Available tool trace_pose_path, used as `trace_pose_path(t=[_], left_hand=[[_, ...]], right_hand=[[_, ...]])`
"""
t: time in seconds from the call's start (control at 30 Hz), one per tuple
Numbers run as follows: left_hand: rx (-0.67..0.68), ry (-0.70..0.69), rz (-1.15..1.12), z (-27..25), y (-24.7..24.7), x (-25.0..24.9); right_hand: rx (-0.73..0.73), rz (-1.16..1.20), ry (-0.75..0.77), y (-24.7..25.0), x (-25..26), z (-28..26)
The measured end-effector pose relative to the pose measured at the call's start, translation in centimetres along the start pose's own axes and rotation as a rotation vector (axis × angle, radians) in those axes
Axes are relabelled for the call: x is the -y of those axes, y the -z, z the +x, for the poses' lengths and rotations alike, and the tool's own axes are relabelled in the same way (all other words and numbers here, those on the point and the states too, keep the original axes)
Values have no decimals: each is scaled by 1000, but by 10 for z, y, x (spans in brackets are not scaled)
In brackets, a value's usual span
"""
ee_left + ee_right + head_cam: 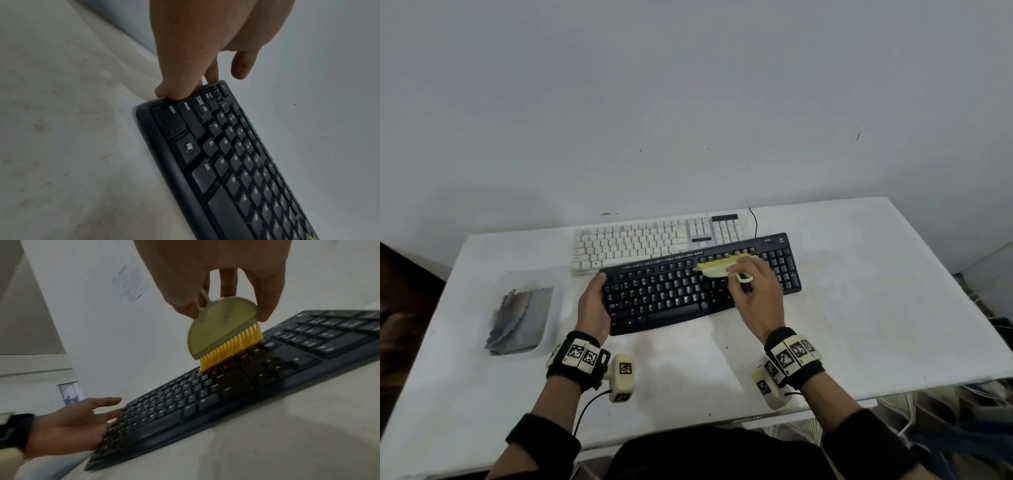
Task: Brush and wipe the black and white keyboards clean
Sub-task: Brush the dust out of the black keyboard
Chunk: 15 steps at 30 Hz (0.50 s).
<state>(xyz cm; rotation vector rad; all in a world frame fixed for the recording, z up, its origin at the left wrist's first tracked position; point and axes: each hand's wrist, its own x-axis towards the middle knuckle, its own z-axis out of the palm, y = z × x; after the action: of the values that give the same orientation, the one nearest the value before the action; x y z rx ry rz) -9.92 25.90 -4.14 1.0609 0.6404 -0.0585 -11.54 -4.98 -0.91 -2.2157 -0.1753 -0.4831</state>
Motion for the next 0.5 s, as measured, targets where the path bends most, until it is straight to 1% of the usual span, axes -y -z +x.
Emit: trace_pose_path(t=[0.1, 0.17, 0.23, 0.3, 0.4, 0.43, 0.5], left_hand=[[-7, 1, -4, -3, -2, -1], [-14, -13, -4, -4, -3, -1], [-15, -19, 4, -5, -3, 0], [-15, -12, 2, -4, -3, -1], [-8, -4, -9, -2, -2, -1], [-5, 0, -7, -2, -2, -1], [-8, 15, -1, 0, -1, -1]], right_hand=[[-92, 6, -105, 13, -9, 6], [-147, 25, -117, 21, -8, 9], [-171, 48, -98, 25, -4, 9], [-147, 63, -50, 24, -3, 7], [-59, 17, 9, 21, -10, 5], [-63, 11, -7, 22, -15, 5], [-121, 26, -91, 27, -24, 8]])
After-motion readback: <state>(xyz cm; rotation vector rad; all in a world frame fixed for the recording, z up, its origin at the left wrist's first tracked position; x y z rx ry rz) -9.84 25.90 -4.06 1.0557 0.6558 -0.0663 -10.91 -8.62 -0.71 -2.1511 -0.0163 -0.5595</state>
